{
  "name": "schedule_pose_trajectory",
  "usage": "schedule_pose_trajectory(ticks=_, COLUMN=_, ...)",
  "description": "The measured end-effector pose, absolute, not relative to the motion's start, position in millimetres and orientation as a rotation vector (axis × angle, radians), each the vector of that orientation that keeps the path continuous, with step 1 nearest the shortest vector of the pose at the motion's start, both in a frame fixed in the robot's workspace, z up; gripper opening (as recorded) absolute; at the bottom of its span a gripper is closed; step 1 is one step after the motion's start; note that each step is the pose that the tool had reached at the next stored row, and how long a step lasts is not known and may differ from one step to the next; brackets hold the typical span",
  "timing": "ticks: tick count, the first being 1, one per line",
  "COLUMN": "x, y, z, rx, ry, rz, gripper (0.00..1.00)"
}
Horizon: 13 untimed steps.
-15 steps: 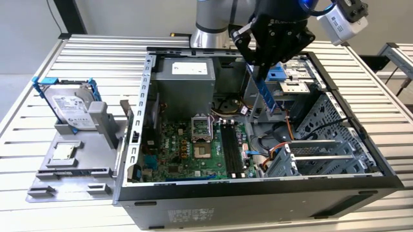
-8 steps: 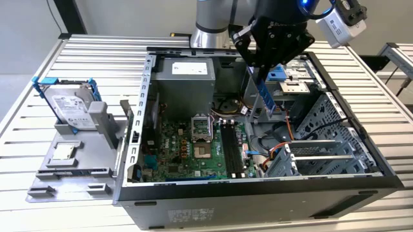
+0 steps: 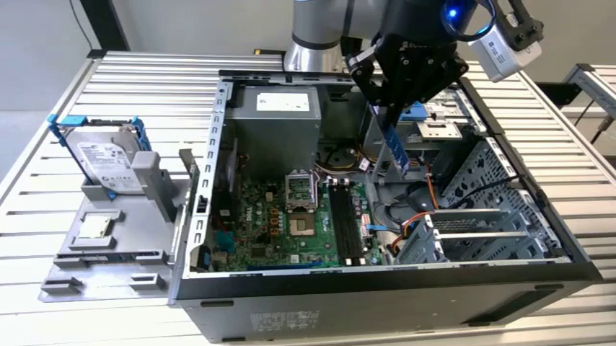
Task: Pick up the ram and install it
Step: 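Insert the ram into the slot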
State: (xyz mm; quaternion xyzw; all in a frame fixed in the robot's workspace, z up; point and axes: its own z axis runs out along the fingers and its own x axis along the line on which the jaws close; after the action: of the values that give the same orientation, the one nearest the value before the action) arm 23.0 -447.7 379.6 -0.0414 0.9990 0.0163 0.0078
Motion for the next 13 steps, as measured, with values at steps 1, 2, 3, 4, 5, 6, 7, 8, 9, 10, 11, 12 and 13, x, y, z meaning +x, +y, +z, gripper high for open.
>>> schedule_pose_trajectory(ticks=1, x=23.0, y=-447.8, z=379.5, rx=-0.130, ry=3.123, rz=0.051, gripper=0.00)
schedule_pose_trajectory(ticks=2, x=23.0, y=-447.8, z=379.4, rx=-0.130, ry=3.123, rz=0.051, gripper=0.00)
schedule_pose_trajectory(ticks=3, x=23.0, y=-447.8, z=379.2, rx=-0.130, ry=3.123, rz=0.051, gripper=0.00)
schedule_pose_trajectory(ticks=4, x=23.0, y=-447.8, z=379.1, rx=-0.129, ry=3.123, rz=0.051, gripper=0.00)
schedule_pose_trajectory(ticks=5, x=23.0, y=-447.8, z=379.0, rx=-0.130, ry=3.123, rz=0.051, gripper=0.00)
schedule_pose_trajectory(ticks=6, x=23.0, y=-447.8, z=378.9, rx=-0.130, ry=3.123, rz=0.051, gripper=0.00)
schedule_pose_trajectory(ticks=7, x=23.0, y=-447.8, z=378.8, rx=-0.130, ry=3.123, rz=0.051, gripper=0.00)
schedule_pose_trajectory(ticks=8, x=23.0, y=-447.8, z=378.7, rx=-0.129, ry=3.123, rz=0.051, gripper=0.00)
schedule_pose_trajectory(ticks=9, x=23.0, y=-447.8, z=378.6, rx=-0.129, ry=3.123, rz=0.051, gripper=0.00)
schedule_pose_trajectory(ticks=10, x=23.0, y=-447.7, z=378.0, rx=-0.130, ry=3.124, rz=0.052, gripper=0.00)
schedule_pose_trajectory(ticks=11, x=23.0, y=-447.8, z=376.9, rx=-0.130, ry=3.124, rz=0.052, gripper=0.00)
schedule_pose_trajectory(ticks=12, x=23.0, y=-447.7, z=374.9, rx=-0.129, ry=3.124, rz=0.051, gripper=0.00)
schedule_pose_trajectory(ticks=13, x=23.0, y=-447.6, z=373.1, rx=-0.129, ry=3.125, rz=0.051, gripper=0.00)
